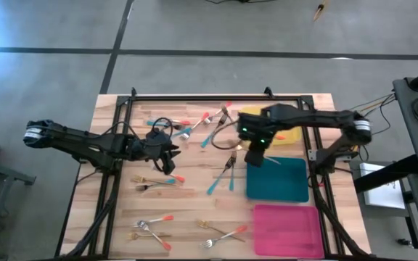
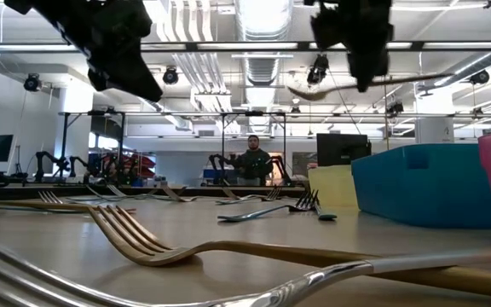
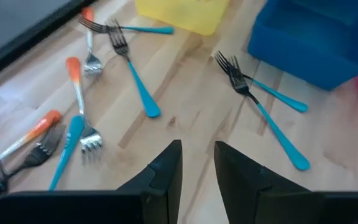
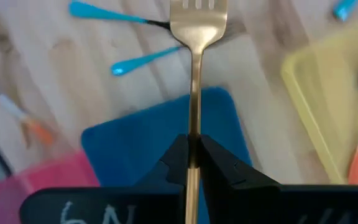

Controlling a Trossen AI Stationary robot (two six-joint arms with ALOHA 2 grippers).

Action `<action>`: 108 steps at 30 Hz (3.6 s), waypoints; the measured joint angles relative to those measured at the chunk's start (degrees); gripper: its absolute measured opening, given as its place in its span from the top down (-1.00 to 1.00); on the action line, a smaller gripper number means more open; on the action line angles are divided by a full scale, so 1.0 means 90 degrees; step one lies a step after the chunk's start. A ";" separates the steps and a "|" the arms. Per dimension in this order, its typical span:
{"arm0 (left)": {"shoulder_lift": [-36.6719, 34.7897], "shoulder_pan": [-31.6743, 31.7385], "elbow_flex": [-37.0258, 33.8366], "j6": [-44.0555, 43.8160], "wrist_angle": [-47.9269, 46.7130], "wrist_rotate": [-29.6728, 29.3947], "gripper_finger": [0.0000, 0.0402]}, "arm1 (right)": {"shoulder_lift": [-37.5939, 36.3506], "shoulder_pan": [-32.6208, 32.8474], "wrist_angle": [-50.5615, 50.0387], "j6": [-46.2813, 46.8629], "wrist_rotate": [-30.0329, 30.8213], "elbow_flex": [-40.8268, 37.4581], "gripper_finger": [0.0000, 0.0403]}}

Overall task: Sort silverware by color (type)
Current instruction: Put the gold fork into the blue bin, then put the blue fork into the pink bin

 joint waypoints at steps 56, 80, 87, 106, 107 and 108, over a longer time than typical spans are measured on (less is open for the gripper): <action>0.0345 -0.0033 0.0000 -0.2400 0.0313 0.1709 0.61 | -0.0415 0.1008 0.1663 -0.1391 0.0784 -0.1278 0.36; -0.1236 -0.0194 0.0000 -0.2194 -0.1253 0.1751 0.61 | 0.3187 0.1004 0.2158 -0.6632 0.0813 0.0680 0.56; -0.1680 -0.0192 0.0000 -0.1966 -0.1487 0.1593 0.61 | 0.3545 0.1004 0.2572 -0.6684 0.0813 0.0697 0.58; -0.1872 -0.0185 0.0000 -0.1855 -0.1858 0.1119 0.61 | 0.3788 0.1025 0.2630 -0.5912 0.0876 0.0707 0.94; -0.1872 -0.0185 0.0000 -0.1855 -0.1858 0.1060 0.61 | 0.3767 0.1025 0.2617 -0.5915 0.0917 0.0729 0.94; -0.1872 -0.0185 0.0000 -0.1853 -0.1858 0.0991 0.61 | 0.3754 0.1025 0.2603 -0.5936 0.0980 0.0800 0.94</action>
